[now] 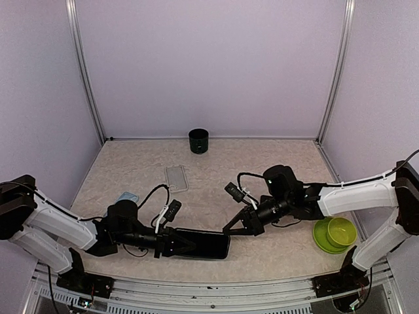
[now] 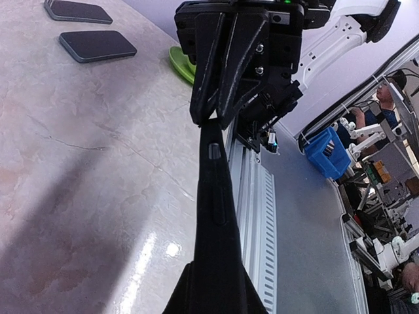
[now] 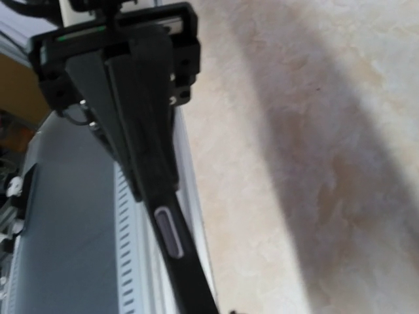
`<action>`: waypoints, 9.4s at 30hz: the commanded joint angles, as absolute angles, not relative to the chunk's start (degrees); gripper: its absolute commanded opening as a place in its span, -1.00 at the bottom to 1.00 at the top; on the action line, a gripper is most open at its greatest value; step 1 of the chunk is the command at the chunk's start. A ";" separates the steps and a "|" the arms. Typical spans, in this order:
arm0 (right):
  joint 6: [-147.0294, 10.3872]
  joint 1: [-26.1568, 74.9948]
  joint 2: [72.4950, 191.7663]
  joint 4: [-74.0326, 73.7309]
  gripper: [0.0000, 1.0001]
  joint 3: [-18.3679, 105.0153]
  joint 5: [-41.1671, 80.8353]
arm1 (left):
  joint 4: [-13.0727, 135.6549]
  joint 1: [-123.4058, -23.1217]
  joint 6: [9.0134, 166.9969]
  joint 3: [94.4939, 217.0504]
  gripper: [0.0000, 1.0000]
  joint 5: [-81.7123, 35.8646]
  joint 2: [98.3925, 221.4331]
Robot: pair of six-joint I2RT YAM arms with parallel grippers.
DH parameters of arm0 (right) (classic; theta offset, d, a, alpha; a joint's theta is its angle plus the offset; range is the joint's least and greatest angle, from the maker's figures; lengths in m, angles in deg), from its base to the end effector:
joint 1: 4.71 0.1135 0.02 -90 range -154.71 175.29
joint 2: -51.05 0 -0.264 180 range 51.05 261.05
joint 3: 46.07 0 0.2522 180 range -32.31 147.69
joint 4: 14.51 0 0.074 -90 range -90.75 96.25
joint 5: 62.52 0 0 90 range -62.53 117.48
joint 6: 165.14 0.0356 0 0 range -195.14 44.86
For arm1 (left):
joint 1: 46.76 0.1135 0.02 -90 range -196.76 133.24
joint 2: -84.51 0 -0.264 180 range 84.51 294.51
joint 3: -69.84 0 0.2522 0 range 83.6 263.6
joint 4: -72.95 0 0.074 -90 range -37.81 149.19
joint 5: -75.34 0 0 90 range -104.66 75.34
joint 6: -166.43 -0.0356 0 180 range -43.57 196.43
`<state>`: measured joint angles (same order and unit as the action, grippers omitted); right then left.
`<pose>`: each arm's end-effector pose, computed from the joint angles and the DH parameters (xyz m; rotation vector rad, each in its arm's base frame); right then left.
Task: Put the phone into the phone case
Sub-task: Press the top right corner of the phone case, then pass from the left arm to the right, then pass from the right arm to the left, then press the top right corner of the phone case, then pass from the left arm to the right
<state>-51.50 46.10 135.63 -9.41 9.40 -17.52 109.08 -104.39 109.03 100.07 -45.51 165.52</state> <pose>0.1684 0.2464 0.1979 -1.0572 2.1721 1.5339 0.1127 -0.2120 0.1524 0.8747 1.9157 -1.5279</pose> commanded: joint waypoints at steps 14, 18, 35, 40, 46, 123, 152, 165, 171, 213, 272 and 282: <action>-44.09 42.84 132.52 -16.45 -0.85 6.42 -32.14 | 100.45 -104.49 98.16 105.72 -1.00 -46.39 164.11; -45.25 42.74 131.51 -14.61 -0.61 6.67 -30.99 | 99.36 -104.50 97.68 106.12 -1.00 -46.73 164.27; -59.99 50.98 141.11 5.37 0.09 17.63 -14.66 | 93.29 -104.74 94.69 109.29 -1.00 -49.35 162.61; -61.17 53.03 143.36 6.24 -0.16 19.62 -12.97 | 93.20 -104.86 94.88 109.32 -1.00 -49.39 162.64; -61.52 53.47 143.15 6.14 -1.00 19.69 -11.66 | 94.16 -104.90 95.70 109.20 -1.00 -49.89 163.37; -50.52 51.44 122.46 -11.75 0.14 7.66 -2.89 | 119.44 -103.57 108.69 107.57 -1.00 -45.81 168.85; -49.83 50.94 126.56 -15.21 -1.00 7.73 -10.65 | 111.95 -105.93 104.33 106.14 -1.00 -41.92 167.82; -49.97 50.93 131.97 -13.50 -0.51 10.92 -9.59 | 112.23 -106.68 104.37 106.49 -1.00 -42.84 168.67; -50.80 50.93 131.55 -11.30 -0.44 11.20 -5.77 | 112.61 -106.76 104.29 106.37 -1.00 -43.58 168.79; -49.36 48.77 132.85 -8.84 -0.96 12.27 -21.29 | 95.26 -106.97 102.44 112.21 -1.00 -27.10 171.58; -48.80 64.80 139.78 -2.89 0.99 21.29 37.99 | 96.10 -104.55 116.40 113.80 -1.00 -17.78 161.76; -49.12 65.33 142.49 -4.42 0.99 22.62 37.28 | 97.41 -104.59 117.29 113.58 -1.00 -18.09 162.42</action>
<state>-49.01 64.55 141.85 -2.31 21.56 37.23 91.70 -104.91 116.52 113.58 -18.26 163.64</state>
